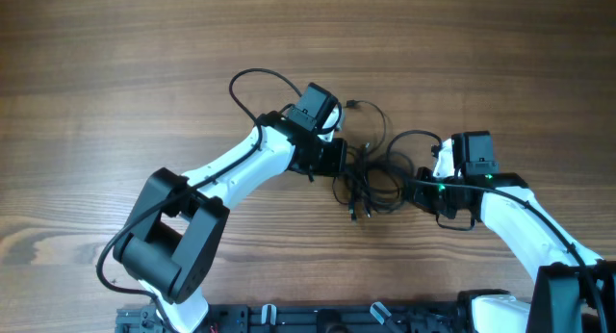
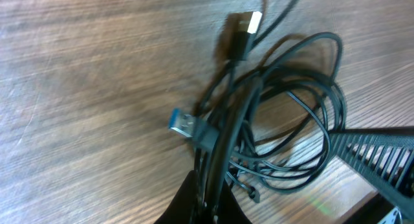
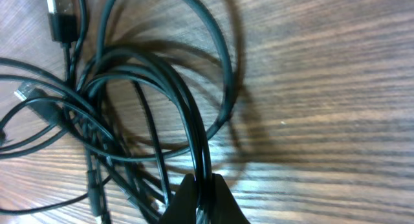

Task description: Untangle cables

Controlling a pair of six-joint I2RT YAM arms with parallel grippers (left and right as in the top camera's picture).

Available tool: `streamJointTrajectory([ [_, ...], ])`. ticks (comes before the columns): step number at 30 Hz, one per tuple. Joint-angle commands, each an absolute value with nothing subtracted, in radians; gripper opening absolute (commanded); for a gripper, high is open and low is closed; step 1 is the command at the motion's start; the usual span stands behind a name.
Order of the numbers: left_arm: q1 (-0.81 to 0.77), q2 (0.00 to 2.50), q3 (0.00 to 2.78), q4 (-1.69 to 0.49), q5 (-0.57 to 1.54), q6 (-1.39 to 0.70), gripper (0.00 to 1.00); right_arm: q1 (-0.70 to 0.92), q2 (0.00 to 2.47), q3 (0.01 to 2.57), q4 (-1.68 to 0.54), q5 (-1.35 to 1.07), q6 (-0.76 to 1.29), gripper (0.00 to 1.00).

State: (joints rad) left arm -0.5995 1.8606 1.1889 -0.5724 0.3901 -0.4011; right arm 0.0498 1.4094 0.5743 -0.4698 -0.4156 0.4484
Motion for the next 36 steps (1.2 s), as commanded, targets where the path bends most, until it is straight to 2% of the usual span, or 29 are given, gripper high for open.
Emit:
streamJointTrajectory([
  [1, -0.517, 1.811, 1.197, -0.623, 0.384, -0.395, 0.04, 0.049, 1.417, 0.561, -0.481, -0.268, 0.478, 0.04],
  [7, -0.257, 1.605, 1.197, -0.702, 0.404, -0.396, 0.04, 0.044, 1.417, 0.561, -0.462, -0.194, 0.553, 0.04],
  [15, 0.091, 1.413, 1.197, -0.709, 0.659, -0.396, 0.04, 0.044, 1.417, 0.561, -0.45, -0.148, 0.587, 0.04],
  [20, 0.177, 1.408, 1.197, -0.717, 0.685, -0.4, 0.04, 0.044, 1.417, 0.561, -0.445, -0.157, 0.587, 0.04],
  [22, 0.173, 1.408, 1.197, -0.732, 0.685, -0.4, 0.05, 0.044, 1.417, 0.561, -0.398, -0.277, 0.511, 0.04],
  [24, 0.152, 1.409, 1.197, -0.751, 0.684, -0.396, 0.11, 0.044, 1.417, 0.561, -0.319, -0.483, 0.408, 0.04],
  [27, 0.111, 1.41, 1.197, -0.761, 0.683, -0.396, 0.32, 0.044, 1.417, 0.563, -0.103, -0.96, 0.329, 0.04],
  [30, 0.054, 1.423, 1.197, -0.764, 0.683, -0.396, 0.42, 0.045, 1.416, 0.563, 0.258, -1.306, 0.49, 0.04],
  [34, -0.025, 1.466, 1.197, -0.772, 0.672, -0.395, 0.49, 0.047, 1.415, 0.563, 0.712, -1.337, 0.848, 0.04],
  [36, -0.055, 1.488, 1.197, -0.772, 0.672, -0.395, 0.51, 0.047, 1.415, 0.563, 0.808, -1.316, 0.926, 0.05],
])
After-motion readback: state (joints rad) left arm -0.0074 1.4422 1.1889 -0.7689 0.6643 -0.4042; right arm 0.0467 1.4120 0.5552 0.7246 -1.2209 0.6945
